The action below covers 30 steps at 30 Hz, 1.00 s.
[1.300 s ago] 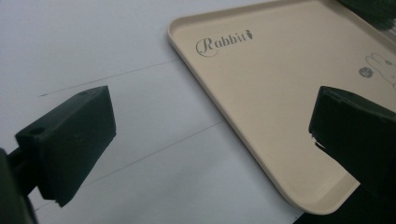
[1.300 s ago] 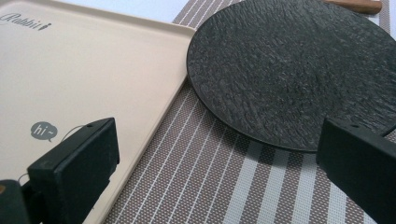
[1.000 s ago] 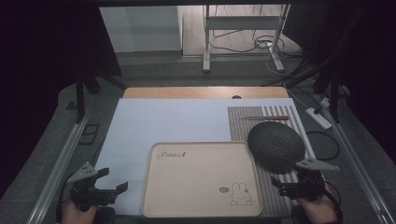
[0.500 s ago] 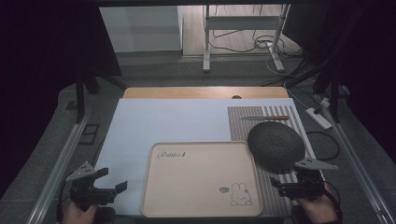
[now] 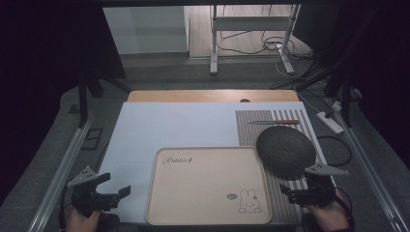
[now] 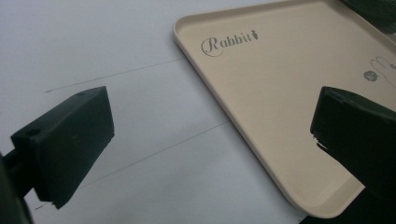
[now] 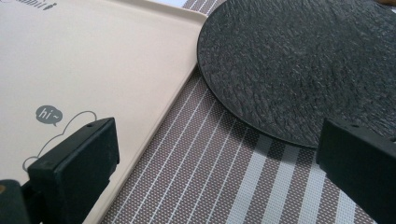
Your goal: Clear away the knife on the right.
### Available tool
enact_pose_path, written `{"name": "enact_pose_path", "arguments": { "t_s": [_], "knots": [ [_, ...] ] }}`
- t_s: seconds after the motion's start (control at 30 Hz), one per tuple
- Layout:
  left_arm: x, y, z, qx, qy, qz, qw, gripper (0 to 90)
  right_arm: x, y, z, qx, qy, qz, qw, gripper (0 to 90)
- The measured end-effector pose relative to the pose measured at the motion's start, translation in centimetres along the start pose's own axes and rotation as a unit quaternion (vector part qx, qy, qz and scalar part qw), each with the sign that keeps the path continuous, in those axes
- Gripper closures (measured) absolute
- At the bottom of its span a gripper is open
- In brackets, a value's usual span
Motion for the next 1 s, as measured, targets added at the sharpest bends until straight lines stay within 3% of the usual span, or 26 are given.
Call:
{"name": "enact_pose_path", "arguments": {
  "t_s": [0.33, 0.87, 1.0],
  "knots": [
    [-0.1, 0.0, 0.0, -0.004, -0.003, 0.003, 1.0, 0.0, 0.0, 0.1, 0.2, -0.006, 0.005, 0.007, 0.9999, 0.0],
    [0.0, 0.0, -0.1, -0.005, -0.005, 0.001, 1.0, 0.0, -1.7, 0.9, 2.9, 0.031, 0.007, 0.005, 0.9995, 0.0],
    [0.0, 0.0, -0.1, -0.004, -0.005, 0.0, 1.0, 0.0, -2.1, 1.4, 3.5, 0.03, 0.01, 0.005, 0.9995, 0.0]
  ]
}}
Point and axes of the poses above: each handheld gripper's, and its own axes: x roughly backward along the jaws, z roughly out of its top, y roughly to its right, the point moved 4 cm from there along -x, roughly forward along the jaws, and after that the axes turned 6 degrees about x, right-handed, at the moved point
